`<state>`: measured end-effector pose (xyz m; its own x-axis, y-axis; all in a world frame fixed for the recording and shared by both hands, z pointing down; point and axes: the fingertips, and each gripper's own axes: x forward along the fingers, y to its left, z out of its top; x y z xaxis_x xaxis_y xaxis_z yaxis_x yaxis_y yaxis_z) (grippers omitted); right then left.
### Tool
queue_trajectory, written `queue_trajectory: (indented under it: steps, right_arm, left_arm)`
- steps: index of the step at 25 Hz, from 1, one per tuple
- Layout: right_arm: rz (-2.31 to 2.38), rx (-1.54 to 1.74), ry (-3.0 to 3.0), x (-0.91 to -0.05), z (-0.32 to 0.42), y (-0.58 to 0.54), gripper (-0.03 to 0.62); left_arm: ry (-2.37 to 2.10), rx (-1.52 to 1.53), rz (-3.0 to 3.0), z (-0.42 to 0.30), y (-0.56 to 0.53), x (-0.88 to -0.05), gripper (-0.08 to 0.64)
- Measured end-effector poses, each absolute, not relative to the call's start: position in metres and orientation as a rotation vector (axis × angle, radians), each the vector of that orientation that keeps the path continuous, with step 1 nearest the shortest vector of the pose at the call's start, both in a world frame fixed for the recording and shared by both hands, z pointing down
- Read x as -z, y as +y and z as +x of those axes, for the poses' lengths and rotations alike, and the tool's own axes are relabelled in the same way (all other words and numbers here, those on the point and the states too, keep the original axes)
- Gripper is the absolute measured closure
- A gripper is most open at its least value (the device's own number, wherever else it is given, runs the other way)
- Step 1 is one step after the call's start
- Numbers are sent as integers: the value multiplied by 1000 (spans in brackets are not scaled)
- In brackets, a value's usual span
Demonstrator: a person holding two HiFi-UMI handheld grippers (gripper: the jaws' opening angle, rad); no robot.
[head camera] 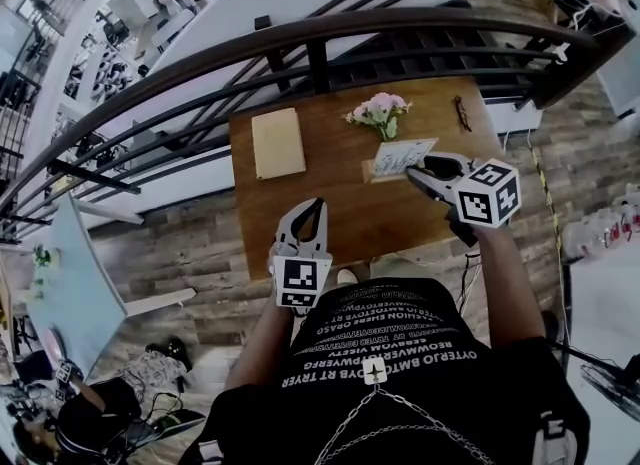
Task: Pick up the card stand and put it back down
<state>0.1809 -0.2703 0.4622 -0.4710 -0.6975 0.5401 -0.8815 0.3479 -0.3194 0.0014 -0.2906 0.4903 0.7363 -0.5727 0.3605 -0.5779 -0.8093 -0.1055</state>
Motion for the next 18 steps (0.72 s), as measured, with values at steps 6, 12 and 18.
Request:
queue_trajectory:
  steps: [6,12,18]
  right_arm:
    - [1400,-904,-2304,-480,185,-266,453]
    - [1391,-1022,-2293,-510,186,-266,456]
    - [1387,-1168,-2331,-563,186,-266,456]
  left_arm:
    - [-951,-618,2911,6,-287,-496,531]
    - [-935,-647,2900,9,-287,-498,531]
    - [-937,-702,2876,8,-287,-512,531]
